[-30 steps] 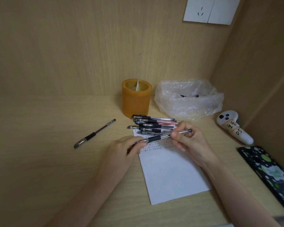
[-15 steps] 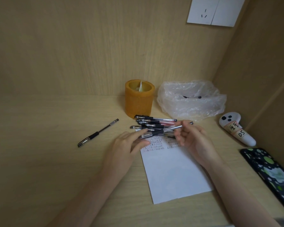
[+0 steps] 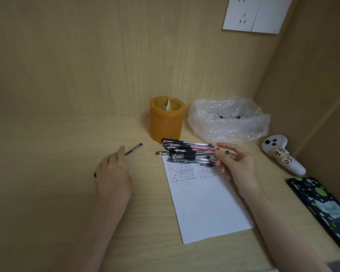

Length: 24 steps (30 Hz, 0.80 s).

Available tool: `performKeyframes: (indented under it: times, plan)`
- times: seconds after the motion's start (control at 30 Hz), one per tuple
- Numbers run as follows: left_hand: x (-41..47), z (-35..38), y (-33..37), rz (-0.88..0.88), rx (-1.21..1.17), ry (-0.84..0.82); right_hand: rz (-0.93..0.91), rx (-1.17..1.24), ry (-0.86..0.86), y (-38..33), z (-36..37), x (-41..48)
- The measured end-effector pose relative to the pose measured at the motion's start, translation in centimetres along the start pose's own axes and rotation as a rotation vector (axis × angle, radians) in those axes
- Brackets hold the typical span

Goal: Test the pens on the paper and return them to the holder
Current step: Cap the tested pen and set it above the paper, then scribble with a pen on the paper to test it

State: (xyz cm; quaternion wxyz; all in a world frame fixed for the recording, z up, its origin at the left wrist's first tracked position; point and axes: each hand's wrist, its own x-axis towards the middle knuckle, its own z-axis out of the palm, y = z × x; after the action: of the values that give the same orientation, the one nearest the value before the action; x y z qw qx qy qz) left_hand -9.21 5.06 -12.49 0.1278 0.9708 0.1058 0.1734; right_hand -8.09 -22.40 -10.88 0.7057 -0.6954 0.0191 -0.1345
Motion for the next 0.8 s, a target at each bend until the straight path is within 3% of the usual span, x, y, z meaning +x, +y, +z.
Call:
performKeyframes:
  times: [0.23,0.37,0.47,0.57,0.67,0.8]
  plan:
    - [0.2,-0.1,-0.3,0.095,-0.118,0.076,-0.034,-0.171,0.047,0.3,0.0,-0.2]
    - [-0.2,-0.4,0.6,0.237,-0.410,0.094,-0.044,-0.134,-0.005,-0.1,0.4,-0.4]
    - [-0.8,-1.2,2.3,0.413,-0.626,0.050,-0.015,-0.041,-0.118,-0.7,0.7,-0.8]
    - [-1.8,-1.3,3.3,0.578,-0.716,-0.045,0.002,0.059,-0.348,-1.0,0.9,-1.2]
    - [-2.5,-1.2,3.8,0.597,-0.789,-0.132,0.002,0.103,-0.523,-1.1,1.2,-1.4]
    - [-2.6,-1.1,3.9,0.558,-0.781,-0.179,0.005,0.140,-0.531,-1.1,1.2,-1.3]
